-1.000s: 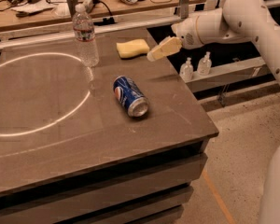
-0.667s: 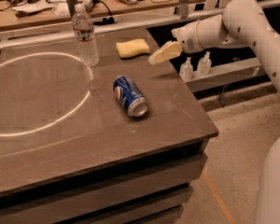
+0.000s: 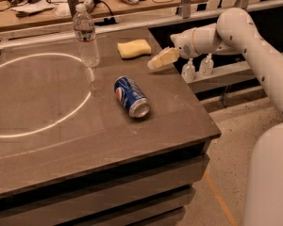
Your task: Move sponge near pepsi can
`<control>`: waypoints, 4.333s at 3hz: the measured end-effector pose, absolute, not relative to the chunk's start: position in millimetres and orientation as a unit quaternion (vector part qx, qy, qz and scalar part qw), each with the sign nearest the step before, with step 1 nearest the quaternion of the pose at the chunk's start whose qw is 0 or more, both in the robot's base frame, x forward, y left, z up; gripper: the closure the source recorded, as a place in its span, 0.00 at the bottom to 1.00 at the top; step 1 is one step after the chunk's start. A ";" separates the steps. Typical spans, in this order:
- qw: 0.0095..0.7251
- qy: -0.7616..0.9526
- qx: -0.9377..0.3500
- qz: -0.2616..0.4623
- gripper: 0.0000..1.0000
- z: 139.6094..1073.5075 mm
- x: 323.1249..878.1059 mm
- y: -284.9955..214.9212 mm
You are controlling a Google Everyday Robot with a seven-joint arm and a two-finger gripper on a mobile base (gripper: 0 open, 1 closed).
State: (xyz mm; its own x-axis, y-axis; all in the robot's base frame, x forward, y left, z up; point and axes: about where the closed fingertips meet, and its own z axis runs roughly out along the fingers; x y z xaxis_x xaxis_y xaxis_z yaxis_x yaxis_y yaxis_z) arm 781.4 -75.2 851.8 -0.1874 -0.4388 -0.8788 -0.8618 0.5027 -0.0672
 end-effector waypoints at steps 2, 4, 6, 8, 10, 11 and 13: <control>0.455 0.722 -0.468 0.228 0.00 845.6 800.1 -49.8; 0.447 0.721 -0.477 0.229 0.18 839.2 814.5 -28.1; 0.436 0.724 -0.483 0.231 0.65 831.8 819.1 -19.1; 0.436 0.724 -0.483 0.231 1.00 833.6 819.1 -19.2; 0.441 0.726 -0.484 0.211 1.00 869.4 789.7 -34.4; 0.430 0.730 -0.490 0.206 1.00 878.2 766.5 -44.3; 0.412 0.753 -0.479 0.185 1.00 879.3 725.6 -78.8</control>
Offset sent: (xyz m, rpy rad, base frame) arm 0.0327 0.0340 -0.0024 -0.0464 -0.0404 0.0706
